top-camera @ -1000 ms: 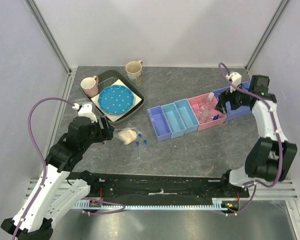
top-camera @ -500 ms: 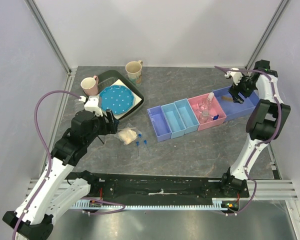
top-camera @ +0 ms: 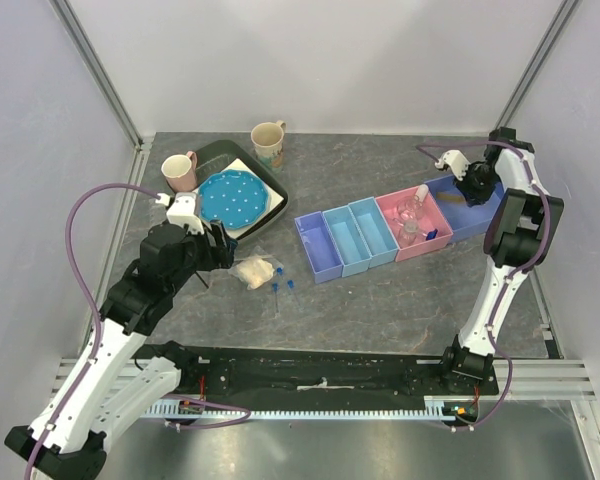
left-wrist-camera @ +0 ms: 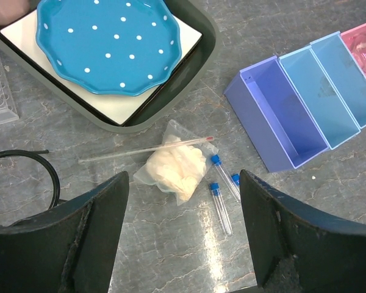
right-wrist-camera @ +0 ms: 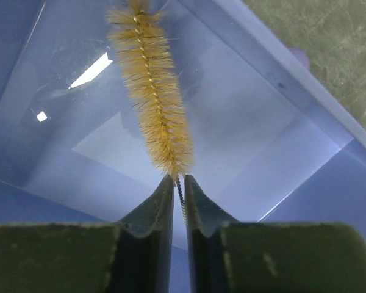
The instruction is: Organize the chemistry lab equipment
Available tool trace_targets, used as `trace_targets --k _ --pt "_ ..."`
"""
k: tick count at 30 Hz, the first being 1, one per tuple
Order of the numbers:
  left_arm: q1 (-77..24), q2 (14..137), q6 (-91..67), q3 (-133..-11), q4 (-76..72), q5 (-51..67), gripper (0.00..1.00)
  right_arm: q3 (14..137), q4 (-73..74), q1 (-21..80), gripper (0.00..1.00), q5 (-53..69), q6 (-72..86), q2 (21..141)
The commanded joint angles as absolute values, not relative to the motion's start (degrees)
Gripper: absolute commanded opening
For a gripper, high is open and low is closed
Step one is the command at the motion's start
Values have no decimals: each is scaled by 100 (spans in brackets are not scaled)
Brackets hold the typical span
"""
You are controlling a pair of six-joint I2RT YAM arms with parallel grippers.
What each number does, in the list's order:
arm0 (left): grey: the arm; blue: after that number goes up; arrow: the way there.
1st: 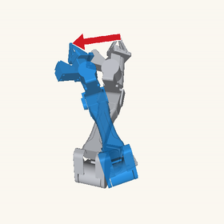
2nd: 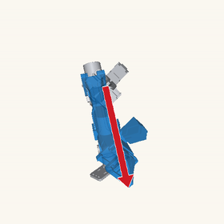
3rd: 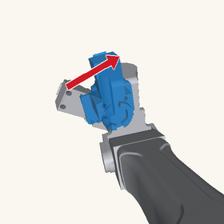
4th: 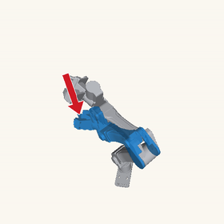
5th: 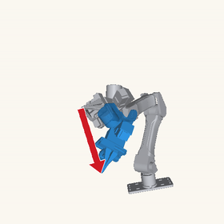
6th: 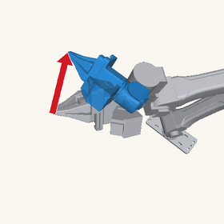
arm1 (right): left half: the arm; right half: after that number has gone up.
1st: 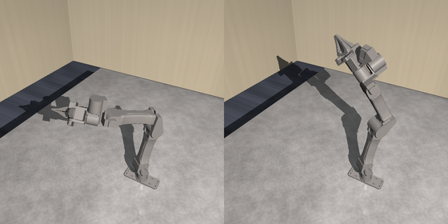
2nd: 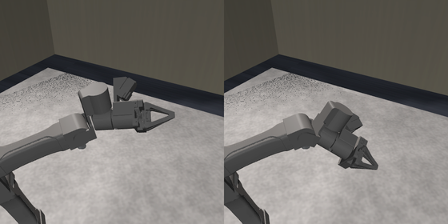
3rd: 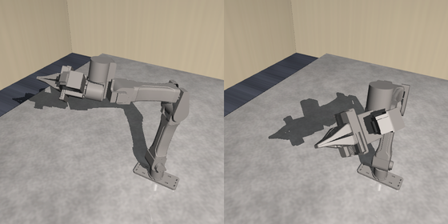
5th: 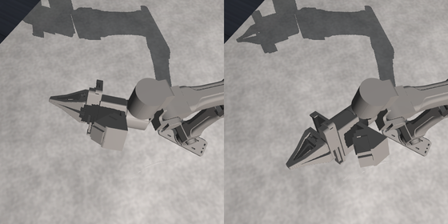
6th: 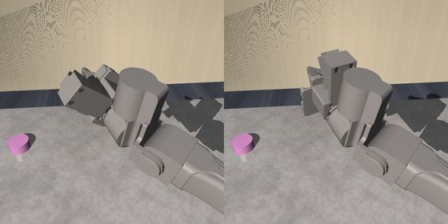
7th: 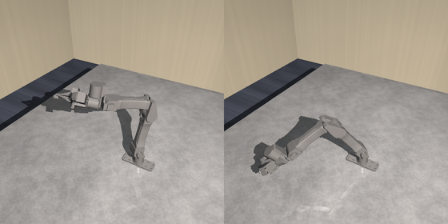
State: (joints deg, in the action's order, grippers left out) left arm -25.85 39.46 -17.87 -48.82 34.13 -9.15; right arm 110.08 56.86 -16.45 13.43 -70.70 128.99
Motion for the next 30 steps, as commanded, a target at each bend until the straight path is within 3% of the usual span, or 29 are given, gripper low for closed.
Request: trace_targets --k 1,6,12,19,24,30 --pt "-2593 3806 -1644 -5071 3313 -1063 79 11303 5809 -1643 8 1380 -7119 12728" --pt "-2593 3683 -1705 -5071 3366 -1020 79 11162 5818 -1635 1 1477 -7347 12314" --pt "-2593 3507 -1758 -5115 3436 -984 79 11153 5818 -1644 0 1205 -7313 11559" --pt "-2593 3323 -1802 -5098 3498 -949 81 10760 6204 -1451 0 905 -6147 10566" --pt "-2593 3173 -1951 -5045 3498 -888 84 9863 6732 -618 0 2035 -4784 9618" --pt "-2593 3032 -2162 -5106 3594 -730 88 8904 6592 342 0 3347 -2642 9562"
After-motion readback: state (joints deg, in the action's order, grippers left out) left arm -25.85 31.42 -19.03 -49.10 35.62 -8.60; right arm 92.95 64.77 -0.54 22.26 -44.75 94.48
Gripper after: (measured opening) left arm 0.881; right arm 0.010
